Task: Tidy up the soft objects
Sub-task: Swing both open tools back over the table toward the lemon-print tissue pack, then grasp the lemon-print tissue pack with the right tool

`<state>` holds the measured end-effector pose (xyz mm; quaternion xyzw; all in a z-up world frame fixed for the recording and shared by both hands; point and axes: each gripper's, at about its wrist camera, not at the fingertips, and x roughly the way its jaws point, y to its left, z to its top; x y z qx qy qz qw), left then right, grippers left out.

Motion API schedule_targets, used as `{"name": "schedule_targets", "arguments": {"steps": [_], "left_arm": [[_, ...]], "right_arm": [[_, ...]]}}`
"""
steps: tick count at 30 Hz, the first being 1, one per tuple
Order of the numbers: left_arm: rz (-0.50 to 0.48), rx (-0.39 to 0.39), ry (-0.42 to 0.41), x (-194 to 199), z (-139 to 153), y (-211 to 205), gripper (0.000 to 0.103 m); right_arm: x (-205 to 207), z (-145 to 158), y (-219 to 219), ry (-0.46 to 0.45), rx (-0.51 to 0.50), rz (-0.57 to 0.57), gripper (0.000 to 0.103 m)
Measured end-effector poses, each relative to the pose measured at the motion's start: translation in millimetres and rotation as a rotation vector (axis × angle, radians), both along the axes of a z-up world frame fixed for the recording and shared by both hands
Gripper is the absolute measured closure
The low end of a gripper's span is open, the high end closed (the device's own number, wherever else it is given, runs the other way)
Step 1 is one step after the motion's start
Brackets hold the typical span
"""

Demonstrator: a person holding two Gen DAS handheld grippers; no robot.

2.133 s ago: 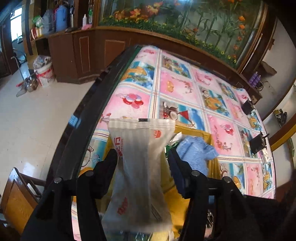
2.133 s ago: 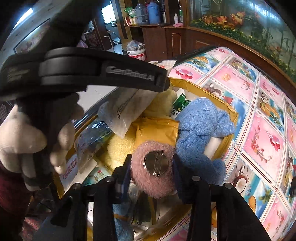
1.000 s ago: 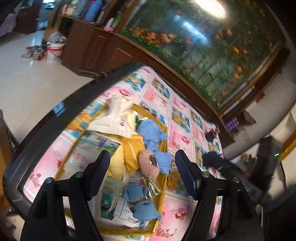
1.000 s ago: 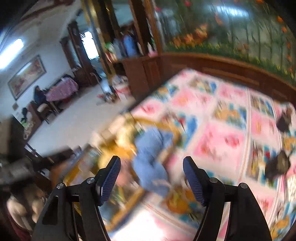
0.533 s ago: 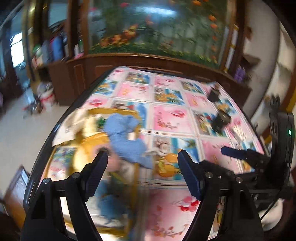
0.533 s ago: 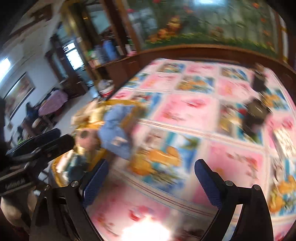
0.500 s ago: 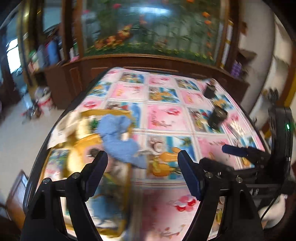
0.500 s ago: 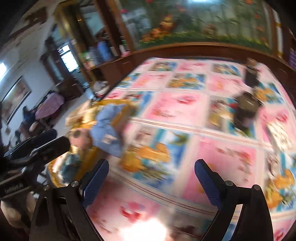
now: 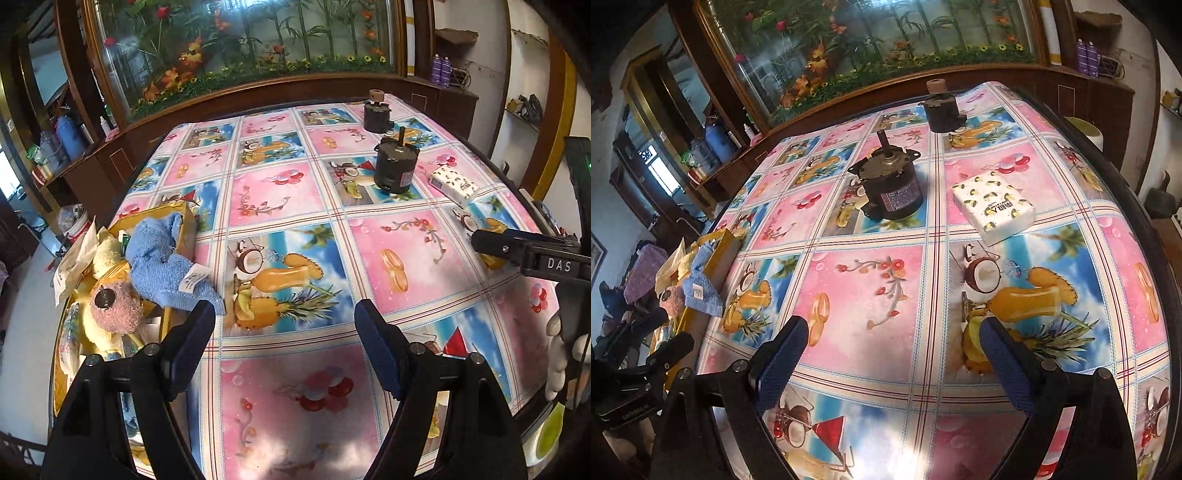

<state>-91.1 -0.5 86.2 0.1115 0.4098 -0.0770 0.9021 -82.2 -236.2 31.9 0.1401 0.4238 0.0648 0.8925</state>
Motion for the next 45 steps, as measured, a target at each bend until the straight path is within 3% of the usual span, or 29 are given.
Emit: {"name": "schedule_targets", "arguments": {"steps": [9,22,30,36,40,45], "left_arm": [[0.037,0.068,-0.034,1.8,-4.1,-2.4,0.025],[0.029,0.059,-0.002,4.0,-12.8,-1.9,0.025],[-0.004,0.007,0.027,3.3,-15.4,-1.7,0.025],[-0.029,-0.070,0.047,4.8,-9.6,2.8,0.025],[0.010,-0.141,-0.045,2.2,19.3,35.0,0.025],[0.197,-0.188,-0.173,0.0,58.2,109.8,0.025]], "right_arm": [[2.9,-2.4,5.4,0.000,0.008,0.016,0.008],[13.0,0.3,-31.8,0.004,0.022,-0.065,0.007],[58.1,11.4,-124.8,-0.009,0.056,-0.261,0.007],[105.2,5.7,-119.1,0.031,0.084,-0.188,0.007],[128.8,-12.5,-83.6,0.090,-0.021,-0.096,0.007],[138.5,-34.3,-50.2,0.131,-0.132,-0.037,0.012]]}}
